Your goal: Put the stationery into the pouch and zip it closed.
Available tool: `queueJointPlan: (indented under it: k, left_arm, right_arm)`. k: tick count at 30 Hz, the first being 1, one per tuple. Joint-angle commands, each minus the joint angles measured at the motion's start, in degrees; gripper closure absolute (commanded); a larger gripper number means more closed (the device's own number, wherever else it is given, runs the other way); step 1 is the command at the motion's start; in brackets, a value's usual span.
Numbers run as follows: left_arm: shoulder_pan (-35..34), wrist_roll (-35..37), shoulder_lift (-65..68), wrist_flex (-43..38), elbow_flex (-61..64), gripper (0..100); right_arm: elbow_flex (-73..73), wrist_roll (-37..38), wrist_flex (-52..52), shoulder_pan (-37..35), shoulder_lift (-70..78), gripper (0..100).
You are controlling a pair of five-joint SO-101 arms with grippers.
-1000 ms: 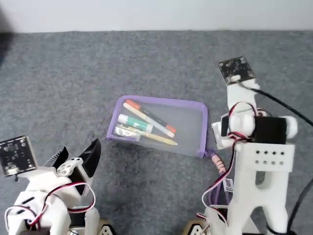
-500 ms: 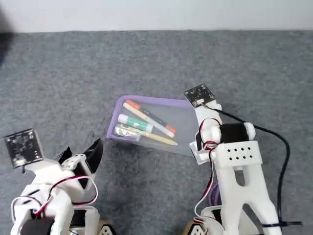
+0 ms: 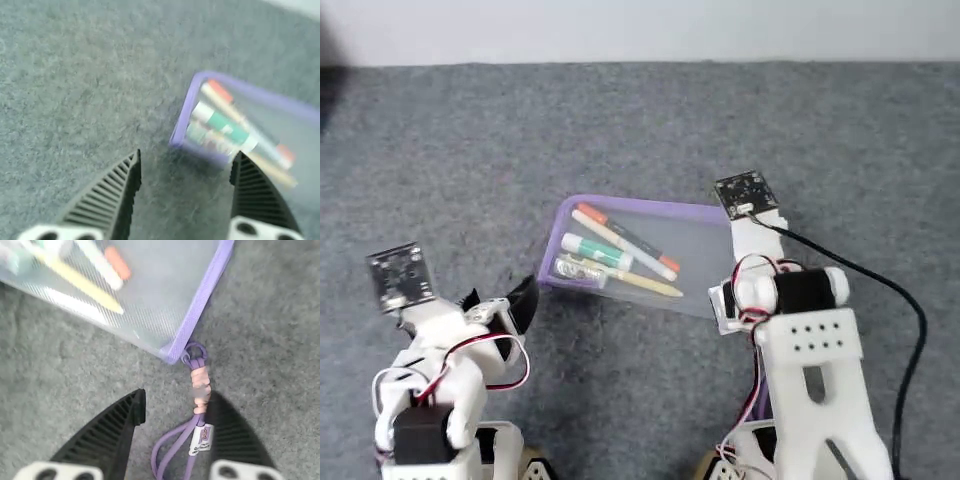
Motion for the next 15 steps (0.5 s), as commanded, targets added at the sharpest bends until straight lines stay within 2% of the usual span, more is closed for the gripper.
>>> queueJointPlan:
  k: [1,4,9,15]
  left_arm:
    - [-0.3,-3.9,-0.4,-4.2,3.1,72]
    - [-0.3,-5.2,-0.4,-9.1,7.4,72]
    - [-0.3,-7.2,-0.4,-14.4,14.5,72]
    - [-0.3,-6.9,-0.4,-14.8,16.0,72]
  right_arm:
    - [-0.1,-3.3,0.1,0.3,-4.8,91.7]
    - [0.2,-7.1,0.1,0.3,-7.4,99.4]
    - [9.3,-9.4,-4.1,2.0,-15.1,99.1]
    - [22.6,-9.1,-11.8,7.5,-31.2,99.1]
